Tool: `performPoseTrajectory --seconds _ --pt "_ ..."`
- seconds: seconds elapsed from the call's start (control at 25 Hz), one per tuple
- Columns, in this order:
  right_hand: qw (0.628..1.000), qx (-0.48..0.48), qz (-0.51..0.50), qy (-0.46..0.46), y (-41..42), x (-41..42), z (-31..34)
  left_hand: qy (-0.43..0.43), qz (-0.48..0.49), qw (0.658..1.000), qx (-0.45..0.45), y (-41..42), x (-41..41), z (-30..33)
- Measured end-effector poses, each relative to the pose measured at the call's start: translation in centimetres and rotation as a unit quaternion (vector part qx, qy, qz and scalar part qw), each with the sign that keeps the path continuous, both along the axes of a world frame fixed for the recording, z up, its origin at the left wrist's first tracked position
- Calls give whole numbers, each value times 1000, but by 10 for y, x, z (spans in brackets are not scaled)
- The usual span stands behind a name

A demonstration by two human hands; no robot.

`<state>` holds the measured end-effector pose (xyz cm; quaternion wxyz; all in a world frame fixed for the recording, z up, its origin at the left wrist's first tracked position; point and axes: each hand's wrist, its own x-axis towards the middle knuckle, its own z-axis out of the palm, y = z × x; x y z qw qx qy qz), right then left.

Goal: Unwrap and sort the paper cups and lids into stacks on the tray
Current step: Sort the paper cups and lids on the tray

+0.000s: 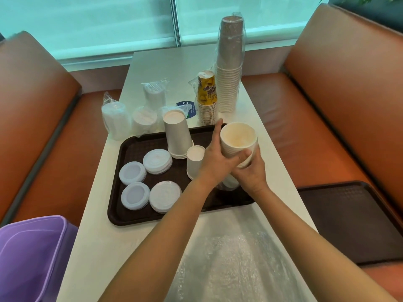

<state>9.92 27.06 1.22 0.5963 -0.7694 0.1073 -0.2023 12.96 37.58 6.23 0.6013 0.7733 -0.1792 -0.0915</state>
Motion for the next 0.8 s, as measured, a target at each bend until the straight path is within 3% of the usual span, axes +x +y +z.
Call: performPoseTrajectory --seconds 0.2,0.4,0.52,0.68,0.8 --pt "997 -10 -3 80 4 -8 -29 35 79 996 -11 -5 -13 -43" --pt "983 -53 59 166 0 -14 -47 108 34 994 -1 0 -25 -74" --pt "989 -54 52 131 -9 -20 -44 82 15 997 9 9 -31 -58" --pt "994 -105 -12 -22 -14 -28 -1 -72 41 996 -45 17 -22 -8" --pt "999 -38 27 -12 -3 -13 19 -41 9 998 -35 6 -13 7"
